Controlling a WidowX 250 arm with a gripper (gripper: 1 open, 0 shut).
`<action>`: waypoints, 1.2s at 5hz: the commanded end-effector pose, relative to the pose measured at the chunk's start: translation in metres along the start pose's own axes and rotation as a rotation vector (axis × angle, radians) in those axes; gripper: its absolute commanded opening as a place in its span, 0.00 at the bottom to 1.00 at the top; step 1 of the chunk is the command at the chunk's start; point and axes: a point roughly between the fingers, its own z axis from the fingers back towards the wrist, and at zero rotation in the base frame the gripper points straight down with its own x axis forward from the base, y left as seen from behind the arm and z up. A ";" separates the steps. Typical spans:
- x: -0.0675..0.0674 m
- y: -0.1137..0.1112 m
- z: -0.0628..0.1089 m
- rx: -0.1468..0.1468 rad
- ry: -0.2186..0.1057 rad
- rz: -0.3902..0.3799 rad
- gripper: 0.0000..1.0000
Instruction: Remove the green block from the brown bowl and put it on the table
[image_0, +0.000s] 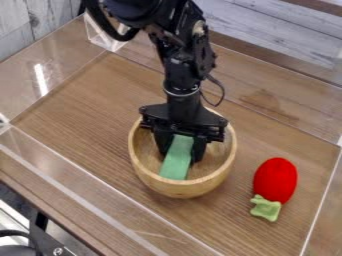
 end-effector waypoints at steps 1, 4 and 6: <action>0.014 -0.003 0.017 -0.027 -0.064 -0.005 0.00; 0.016 -0.002 0.020 -0.033 -0.057 -0.014 0.00; 0.017 -0.001 0.019 -0.035 -0.051 -0.016 0.00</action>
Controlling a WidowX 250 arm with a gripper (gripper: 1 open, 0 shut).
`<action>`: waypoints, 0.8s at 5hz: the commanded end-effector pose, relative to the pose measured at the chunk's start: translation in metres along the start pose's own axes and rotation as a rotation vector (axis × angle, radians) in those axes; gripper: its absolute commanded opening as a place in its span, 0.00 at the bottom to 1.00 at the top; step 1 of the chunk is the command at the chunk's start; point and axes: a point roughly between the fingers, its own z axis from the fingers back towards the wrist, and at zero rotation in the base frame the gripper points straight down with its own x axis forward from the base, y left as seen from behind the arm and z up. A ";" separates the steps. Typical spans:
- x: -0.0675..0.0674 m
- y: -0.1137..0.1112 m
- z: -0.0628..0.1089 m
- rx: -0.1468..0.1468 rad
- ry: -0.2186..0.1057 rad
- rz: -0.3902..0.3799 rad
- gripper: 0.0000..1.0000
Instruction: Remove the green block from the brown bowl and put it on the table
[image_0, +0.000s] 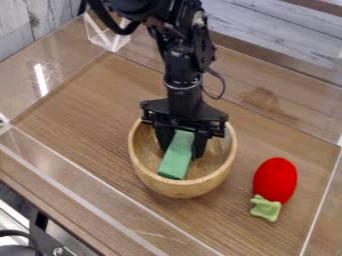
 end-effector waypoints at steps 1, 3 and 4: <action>0.013 -0.002 0.014 -0.020 -0.058 0.006 0.00; 0.014 -0.001 0.011 -0.020 -0.052 0.002 0.00; 0.015 0.000 0.010 -0.021 -0.049 0.000 0.00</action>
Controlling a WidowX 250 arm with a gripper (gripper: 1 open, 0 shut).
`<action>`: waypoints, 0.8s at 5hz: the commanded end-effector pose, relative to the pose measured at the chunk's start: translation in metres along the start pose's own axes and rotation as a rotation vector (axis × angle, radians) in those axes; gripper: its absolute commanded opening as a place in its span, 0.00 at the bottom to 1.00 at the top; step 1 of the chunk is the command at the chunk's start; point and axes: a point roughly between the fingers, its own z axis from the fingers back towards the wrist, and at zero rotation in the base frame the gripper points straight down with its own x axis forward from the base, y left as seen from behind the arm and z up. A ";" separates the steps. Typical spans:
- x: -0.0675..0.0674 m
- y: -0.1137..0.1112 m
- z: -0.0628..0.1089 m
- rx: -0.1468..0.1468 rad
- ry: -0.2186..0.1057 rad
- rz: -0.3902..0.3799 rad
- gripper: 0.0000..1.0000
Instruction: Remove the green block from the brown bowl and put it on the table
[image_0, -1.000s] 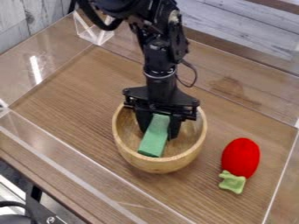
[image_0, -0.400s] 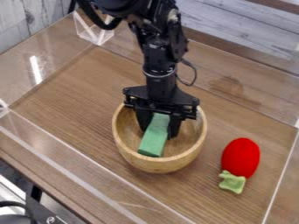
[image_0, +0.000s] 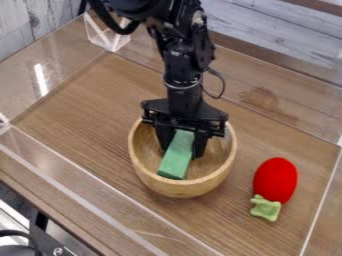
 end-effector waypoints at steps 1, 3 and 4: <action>0.011 -0.001 0.010 -0.012 -0.045 0.003 0.00; 0.015 0.002 0.037 -0.028 -0.049 -0.009 0.00; 0.023 0.010 0.059 -0.039 -0.073 -0.008 0.00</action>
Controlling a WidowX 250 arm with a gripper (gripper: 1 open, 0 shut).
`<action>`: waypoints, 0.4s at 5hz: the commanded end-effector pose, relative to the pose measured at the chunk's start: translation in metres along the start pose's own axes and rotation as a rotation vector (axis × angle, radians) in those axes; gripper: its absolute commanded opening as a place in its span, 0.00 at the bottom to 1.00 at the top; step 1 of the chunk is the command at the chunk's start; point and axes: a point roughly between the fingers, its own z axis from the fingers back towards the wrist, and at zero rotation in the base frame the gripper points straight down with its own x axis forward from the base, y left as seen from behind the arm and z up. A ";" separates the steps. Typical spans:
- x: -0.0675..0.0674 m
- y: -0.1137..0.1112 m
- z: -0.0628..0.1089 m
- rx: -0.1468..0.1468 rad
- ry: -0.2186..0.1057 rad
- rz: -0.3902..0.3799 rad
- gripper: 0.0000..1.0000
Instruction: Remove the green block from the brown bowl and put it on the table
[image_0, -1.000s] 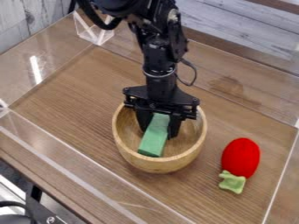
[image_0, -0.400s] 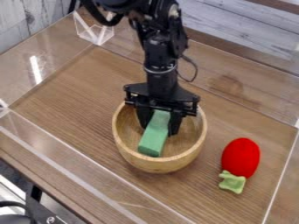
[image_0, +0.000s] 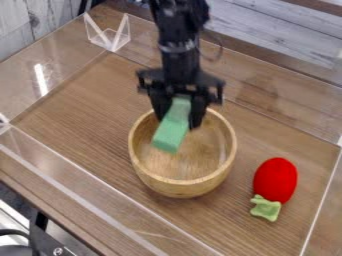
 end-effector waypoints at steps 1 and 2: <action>0.021 0.015 0.036 -0.026 -0.083 -0.005 0.00; 0.033 0.039 0.044 -0.022 -0.096 -0.008 0.00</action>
